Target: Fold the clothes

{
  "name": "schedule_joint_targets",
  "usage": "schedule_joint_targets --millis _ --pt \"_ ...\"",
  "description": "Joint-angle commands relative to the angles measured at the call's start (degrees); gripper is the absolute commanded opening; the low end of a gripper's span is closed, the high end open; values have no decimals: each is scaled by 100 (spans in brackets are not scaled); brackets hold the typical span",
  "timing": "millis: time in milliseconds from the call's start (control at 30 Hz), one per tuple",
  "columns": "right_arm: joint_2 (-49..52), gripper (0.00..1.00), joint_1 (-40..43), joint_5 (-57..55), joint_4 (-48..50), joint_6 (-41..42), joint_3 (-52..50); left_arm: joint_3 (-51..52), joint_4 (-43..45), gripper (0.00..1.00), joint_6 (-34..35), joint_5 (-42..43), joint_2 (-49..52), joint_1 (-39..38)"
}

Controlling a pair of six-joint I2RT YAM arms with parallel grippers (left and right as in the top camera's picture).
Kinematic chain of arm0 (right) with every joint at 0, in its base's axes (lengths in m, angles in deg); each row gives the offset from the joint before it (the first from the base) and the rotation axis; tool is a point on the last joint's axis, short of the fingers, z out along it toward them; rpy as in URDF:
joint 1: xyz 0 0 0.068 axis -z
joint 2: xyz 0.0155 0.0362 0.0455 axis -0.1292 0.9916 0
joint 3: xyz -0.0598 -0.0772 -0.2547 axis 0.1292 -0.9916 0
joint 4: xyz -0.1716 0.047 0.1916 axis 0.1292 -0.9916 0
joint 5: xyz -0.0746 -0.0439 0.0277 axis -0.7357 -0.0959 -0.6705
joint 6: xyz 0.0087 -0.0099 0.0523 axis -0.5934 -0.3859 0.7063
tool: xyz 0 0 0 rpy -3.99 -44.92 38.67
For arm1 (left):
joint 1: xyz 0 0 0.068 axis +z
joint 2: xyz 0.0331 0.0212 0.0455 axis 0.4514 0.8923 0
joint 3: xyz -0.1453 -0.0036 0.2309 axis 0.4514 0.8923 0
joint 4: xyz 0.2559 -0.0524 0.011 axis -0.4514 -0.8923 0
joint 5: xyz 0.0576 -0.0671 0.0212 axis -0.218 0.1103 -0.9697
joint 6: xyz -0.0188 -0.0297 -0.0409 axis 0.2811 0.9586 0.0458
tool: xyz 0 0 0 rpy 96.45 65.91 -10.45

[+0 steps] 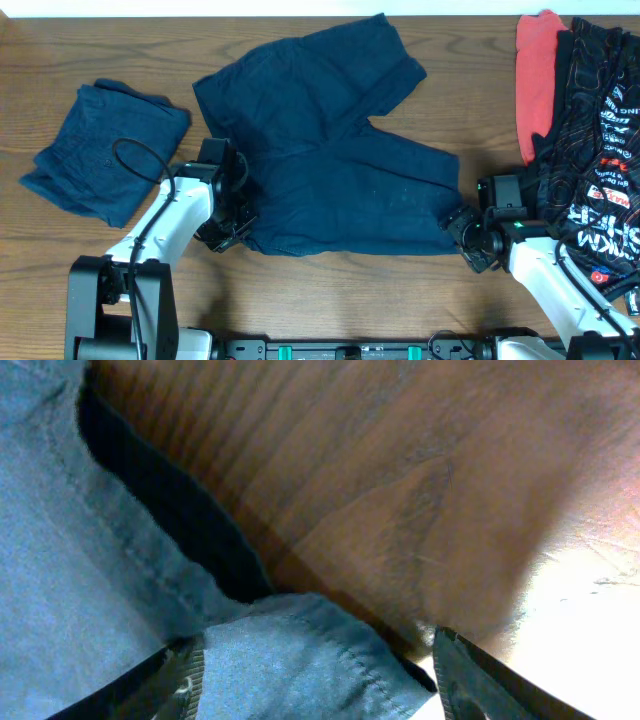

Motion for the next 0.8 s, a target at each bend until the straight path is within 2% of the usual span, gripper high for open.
schedule_joint_targets --millis 0,200,233,367,533,767 --pt "310 59 -197 101 24 109 -122 28 2 6 -98 -140 -48 7" --pt "339 40 -308 339 22 125 -122 28 2 6 -98 -166 -48 7" --pt "339 35 -306 323 24 125 -122 28 2 6 -98 -166 -46 7" --pt "339 2 -304 319 24 122 -122 28 -2 6 -98 -166 -48 7" --pt "326 1 -291 313 33 28 -118 28 -94 6 -216 -103 -48 7" --pt "-90 1 177 199 -299 -671 238 28 -553 6 -597 26 -498 -400"
